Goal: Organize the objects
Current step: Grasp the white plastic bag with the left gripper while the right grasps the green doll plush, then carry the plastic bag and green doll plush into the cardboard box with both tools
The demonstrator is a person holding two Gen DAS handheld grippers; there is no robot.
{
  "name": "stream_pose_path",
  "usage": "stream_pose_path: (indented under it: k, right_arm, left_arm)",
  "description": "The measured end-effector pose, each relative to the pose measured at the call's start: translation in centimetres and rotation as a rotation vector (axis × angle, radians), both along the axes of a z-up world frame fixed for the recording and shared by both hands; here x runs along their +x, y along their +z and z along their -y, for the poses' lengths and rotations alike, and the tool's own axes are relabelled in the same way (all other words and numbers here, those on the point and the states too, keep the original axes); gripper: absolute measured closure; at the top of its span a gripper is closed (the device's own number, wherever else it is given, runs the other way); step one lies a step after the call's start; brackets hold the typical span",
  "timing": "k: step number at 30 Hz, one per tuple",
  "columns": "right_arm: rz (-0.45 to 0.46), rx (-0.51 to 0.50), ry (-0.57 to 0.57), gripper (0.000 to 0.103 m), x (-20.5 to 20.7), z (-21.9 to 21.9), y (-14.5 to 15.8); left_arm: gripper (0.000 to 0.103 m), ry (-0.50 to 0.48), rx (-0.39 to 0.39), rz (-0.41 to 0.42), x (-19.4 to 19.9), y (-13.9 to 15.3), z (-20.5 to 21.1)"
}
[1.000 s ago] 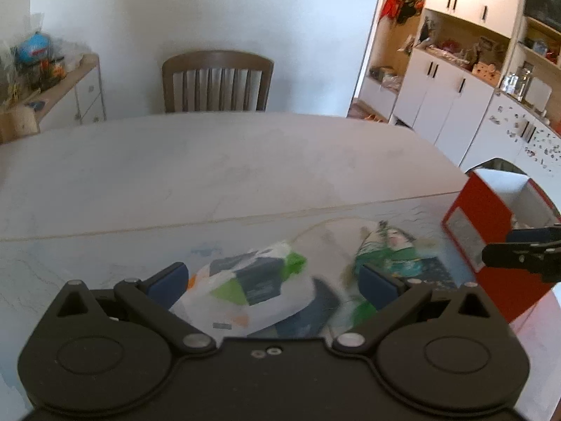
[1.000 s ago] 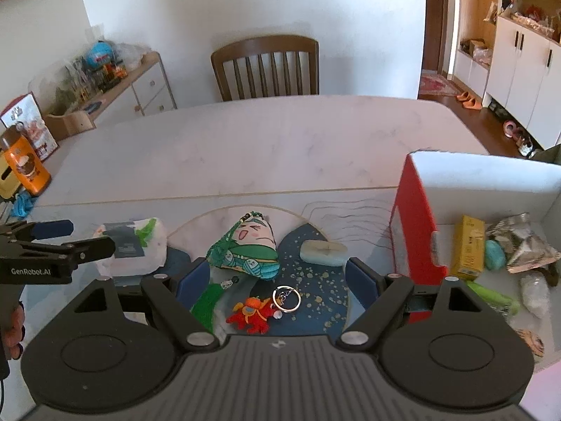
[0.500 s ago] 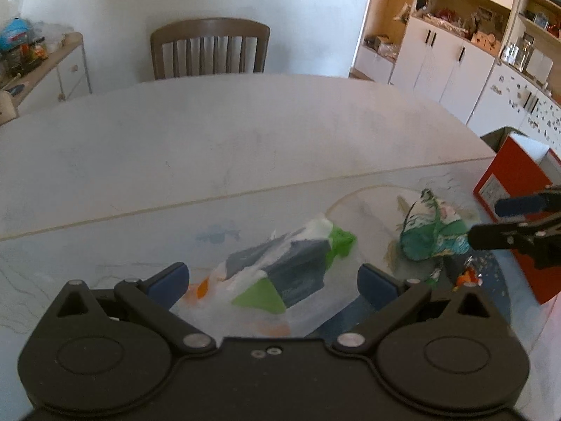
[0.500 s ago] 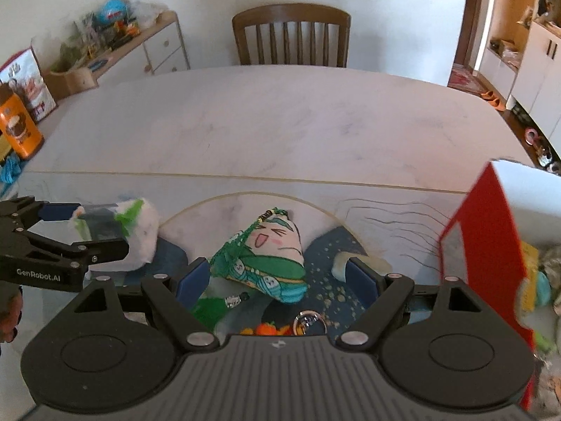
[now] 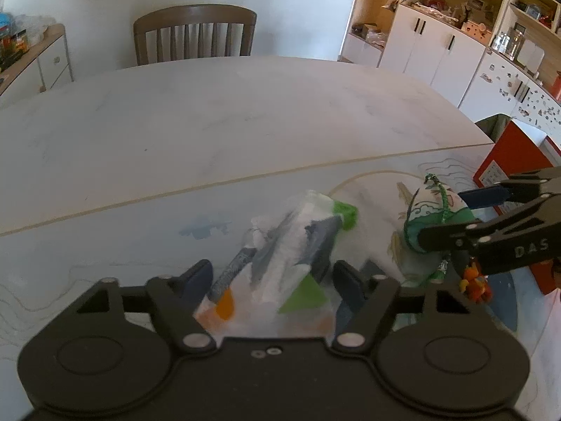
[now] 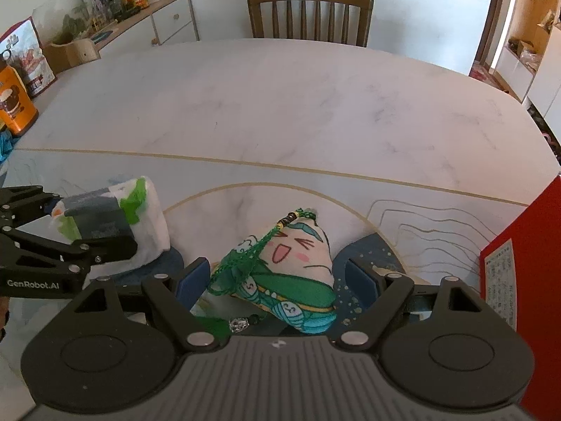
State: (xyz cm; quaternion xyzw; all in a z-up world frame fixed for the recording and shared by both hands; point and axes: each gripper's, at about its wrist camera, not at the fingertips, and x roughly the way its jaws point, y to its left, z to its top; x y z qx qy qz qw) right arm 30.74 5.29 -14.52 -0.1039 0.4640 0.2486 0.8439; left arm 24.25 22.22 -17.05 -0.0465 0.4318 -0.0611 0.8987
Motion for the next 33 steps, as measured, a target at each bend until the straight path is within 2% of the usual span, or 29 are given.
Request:
stream_pose_path:
  k: [4,8,13,20,25,33]
  right_arm:
    - [-0.005,-0.007,0.012,0.034,0.0,-0.1,-0.2]
    - [0.010,-0.017,0.016,0.037,-0.2,-0.3,-0.2]
    - [0.023,-0.021,0.013,0.043,-0.7,-0.2,0.0]
    - [0.047,0.025,0.003,0.045,-1.7,0.6,2.0]
    - [0.069,0.066,0.001,0.045,-3.0,2.0,4.5]
    - [0.088,0.119,-0.011,0.045,-5.2,4.9,8.7]
  left_arm:
    - [0.042,0.009,-0.018,0.006,-0.2,0.2,0.0]
    - [0.058,0.011,-0.039,0.013,-0.3,0.6,0.0]
    - [0.064,0.022,-0.042,0.005,-0.2,1.1,0.3]
    - [0.065,0.042,-0.066,0.018,-0.7,2.5,0.4]
    - [0.065,0.061,-0.126,0.005,-1.3,4.2,0.8]
    - [0.065,0.023,-0.146,0.020,-2.7,7.5,3.3]
